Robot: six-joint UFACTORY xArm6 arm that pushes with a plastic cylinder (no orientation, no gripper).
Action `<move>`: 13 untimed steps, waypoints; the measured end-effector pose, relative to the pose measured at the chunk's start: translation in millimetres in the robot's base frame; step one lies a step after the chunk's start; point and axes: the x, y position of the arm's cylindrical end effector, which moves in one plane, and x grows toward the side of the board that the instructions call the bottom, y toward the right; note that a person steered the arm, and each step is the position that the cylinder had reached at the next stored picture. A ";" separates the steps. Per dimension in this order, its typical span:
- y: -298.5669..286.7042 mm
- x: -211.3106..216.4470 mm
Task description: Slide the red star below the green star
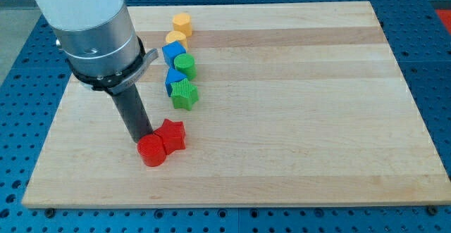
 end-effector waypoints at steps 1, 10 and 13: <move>-2.7 -14.3; 35.7 -26.9; 99.8 -21.8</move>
